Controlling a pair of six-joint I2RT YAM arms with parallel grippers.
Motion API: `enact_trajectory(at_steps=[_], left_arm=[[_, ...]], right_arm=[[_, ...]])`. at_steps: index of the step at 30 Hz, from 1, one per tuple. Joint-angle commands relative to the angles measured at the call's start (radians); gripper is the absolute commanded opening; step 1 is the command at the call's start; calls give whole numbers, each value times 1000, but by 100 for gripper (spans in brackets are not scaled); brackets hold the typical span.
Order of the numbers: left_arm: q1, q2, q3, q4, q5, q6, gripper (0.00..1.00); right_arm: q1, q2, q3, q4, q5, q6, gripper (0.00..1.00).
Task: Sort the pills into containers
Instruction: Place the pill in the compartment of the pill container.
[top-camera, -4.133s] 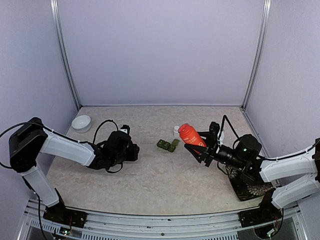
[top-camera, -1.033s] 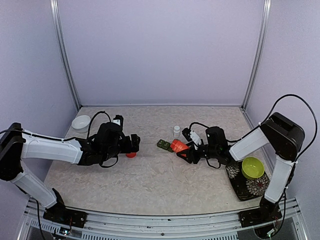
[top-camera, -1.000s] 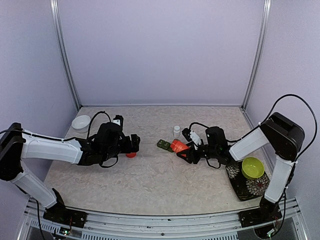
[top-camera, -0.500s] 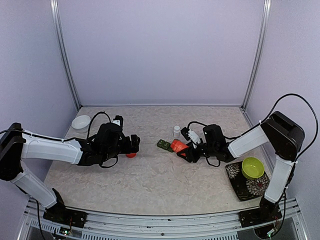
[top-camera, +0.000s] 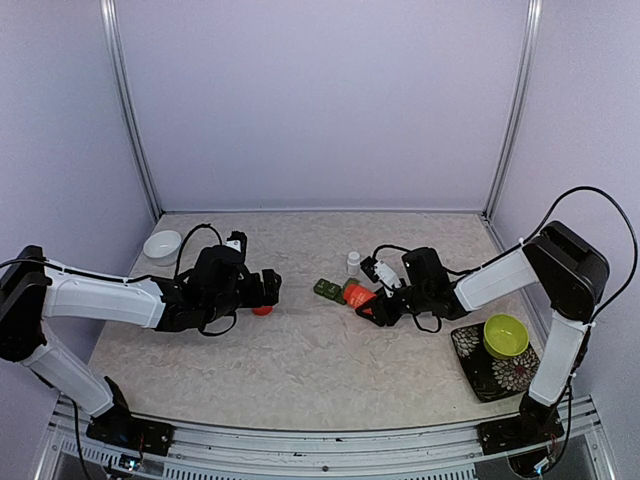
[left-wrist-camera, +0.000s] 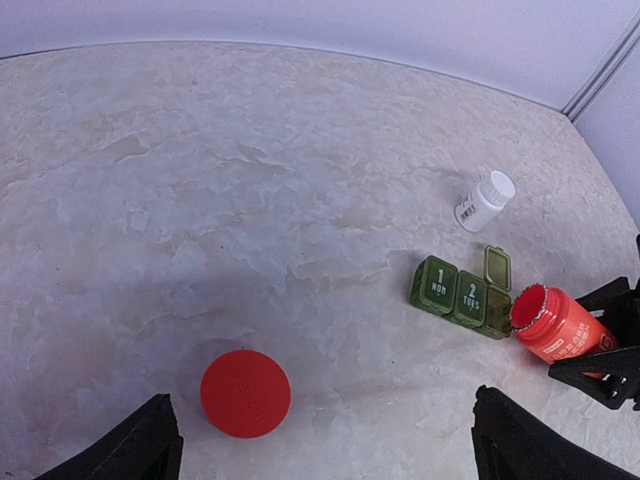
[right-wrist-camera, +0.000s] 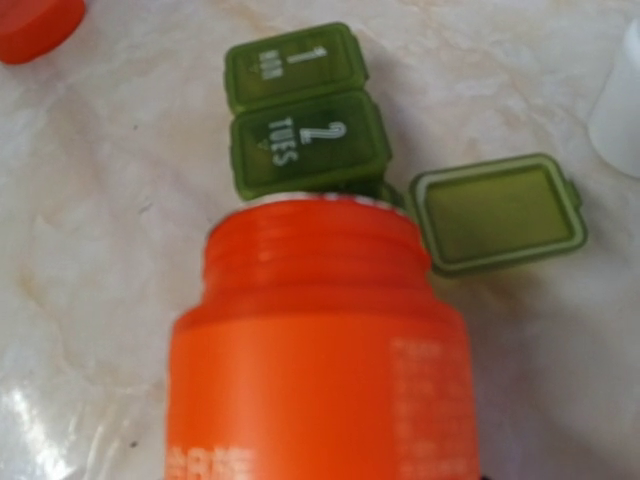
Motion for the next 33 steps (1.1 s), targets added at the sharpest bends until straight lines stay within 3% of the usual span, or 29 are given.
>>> enact_trajectory(at_steps=[1, 33], left_arm=[[-5, 10, 11, 19, 5, -4, 99], [-5, 37, -6, 48, 18, -17, 99]], right_arm=[[-6, -21, 46, -50, 19, -3, 18], [57, -26, 214, -352, 132, -82, 20]])
